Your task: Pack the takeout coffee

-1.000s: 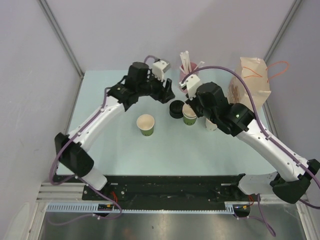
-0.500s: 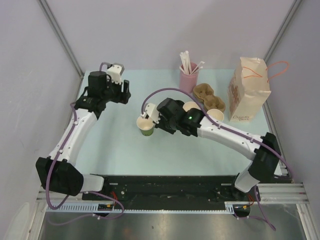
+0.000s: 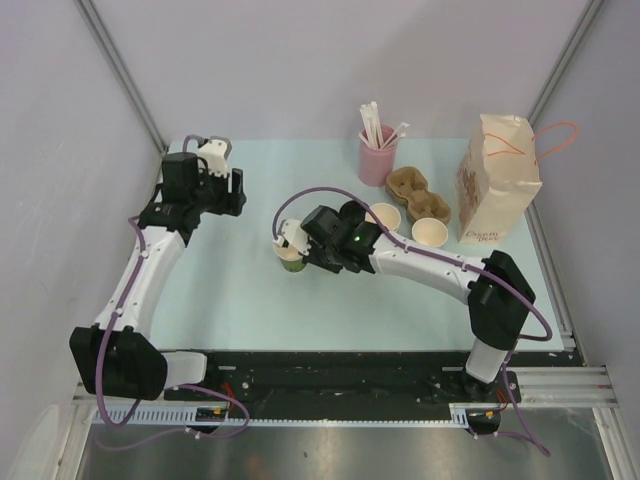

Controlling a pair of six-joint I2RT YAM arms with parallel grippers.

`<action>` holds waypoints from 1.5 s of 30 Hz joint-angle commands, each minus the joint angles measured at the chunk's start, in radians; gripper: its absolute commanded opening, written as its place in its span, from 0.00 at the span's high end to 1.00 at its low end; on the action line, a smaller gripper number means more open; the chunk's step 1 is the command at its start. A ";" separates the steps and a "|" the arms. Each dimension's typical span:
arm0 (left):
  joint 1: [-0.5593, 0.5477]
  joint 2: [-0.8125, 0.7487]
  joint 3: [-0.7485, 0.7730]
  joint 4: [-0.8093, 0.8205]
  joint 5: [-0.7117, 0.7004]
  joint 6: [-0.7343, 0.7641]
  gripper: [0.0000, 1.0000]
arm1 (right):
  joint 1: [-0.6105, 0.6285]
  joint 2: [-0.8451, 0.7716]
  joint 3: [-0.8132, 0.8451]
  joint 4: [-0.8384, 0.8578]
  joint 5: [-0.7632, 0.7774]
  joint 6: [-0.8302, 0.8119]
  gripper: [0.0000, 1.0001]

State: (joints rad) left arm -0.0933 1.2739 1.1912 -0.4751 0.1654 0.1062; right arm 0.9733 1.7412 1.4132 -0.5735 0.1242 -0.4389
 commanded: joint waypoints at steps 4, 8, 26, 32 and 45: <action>0.014 -0.042 -0.002 0.027 0.040 0.049 0.27 | -0.034 0.017 -0.006 0.046 -0.037 0.037 1.00; 0.014 -0.044 -0.001 0.030 0.043 0.049 0.27 | -0.036 0.034 -0.014 0.060 -0.038 0.045 1.00; 0.015 -0.044 0.013 0.038 0.052 0.055 0.25 | -0.010 -0.172 0.029 0.098 -0.175 0.121 0.05; 0.015 -0.047 0.018 0.036 0.059 0.053 0.24 | -0.230 -0.169 0.159 0.031 -0.320 0.177 0.07; 0.014 -0.028 0.002 0.035 0.082 0.073 0.23 | -0.513 0.295 0.625 -0.276 -0.492 -0.058 0.31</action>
State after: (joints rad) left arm -0.0883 1.2617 1.1912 -0.4736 0.2043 0.1150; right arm 0.4980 1.9472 1.9476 -0.7418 -0.2947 -0.3943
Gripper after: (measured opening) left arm 0.769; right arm 0.698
